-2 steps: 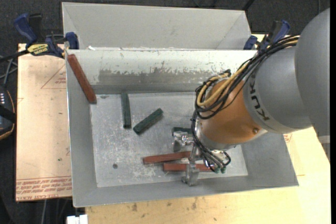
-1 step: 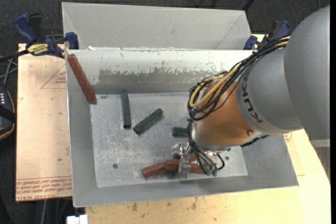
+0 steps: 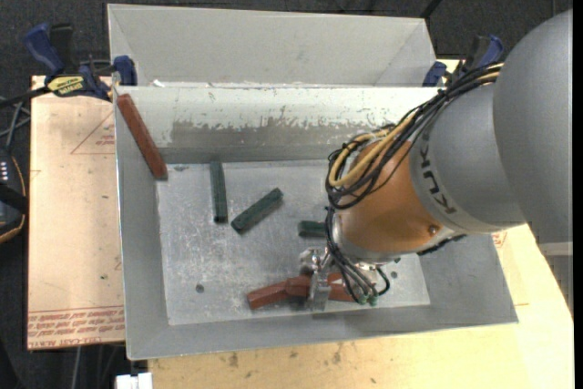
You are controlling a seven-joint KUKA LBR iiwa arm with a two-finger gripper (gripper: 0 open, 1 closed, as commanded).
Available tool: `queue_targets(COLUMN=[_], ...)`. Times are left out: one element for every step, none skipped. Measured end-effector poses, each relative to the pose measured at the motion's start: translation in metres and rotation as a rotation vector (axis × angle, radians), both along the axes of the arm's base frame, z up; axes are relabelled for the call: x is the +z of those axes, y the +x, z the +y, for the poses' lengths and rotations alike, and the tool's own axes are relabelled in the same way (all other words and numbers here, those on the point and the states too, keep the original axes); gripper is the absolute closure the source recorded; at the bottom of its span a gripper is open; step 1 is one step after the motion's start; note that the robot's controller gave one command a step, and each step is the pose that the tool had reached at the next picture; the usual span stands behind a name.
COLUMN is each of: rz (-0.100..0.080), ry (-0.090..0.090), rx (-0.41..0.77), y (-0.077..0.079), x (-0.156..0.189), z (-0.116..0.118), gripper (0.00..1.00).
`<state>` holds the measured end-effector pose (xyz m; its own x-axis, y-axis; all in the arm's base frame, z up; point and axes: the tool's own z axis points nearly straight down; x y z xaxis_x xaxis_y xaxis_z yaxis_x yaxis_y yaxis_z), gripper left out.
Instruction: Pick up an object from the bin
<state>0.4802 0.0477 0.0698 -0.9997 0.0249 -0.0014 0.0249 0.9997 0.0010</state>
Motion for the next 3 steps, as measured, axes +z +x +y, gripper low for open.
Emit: queue_targets(rz=[0.002,0.010,0.009], ry=[0.000,-0.001,0.000], rx=[0.000,0.000,0.001], y=[0.000,-0.003,-0.002], x=[0.002,0.011,0.033], z=[0.000,0.000,0.000], gripper=[1.00,1.00,1.00])
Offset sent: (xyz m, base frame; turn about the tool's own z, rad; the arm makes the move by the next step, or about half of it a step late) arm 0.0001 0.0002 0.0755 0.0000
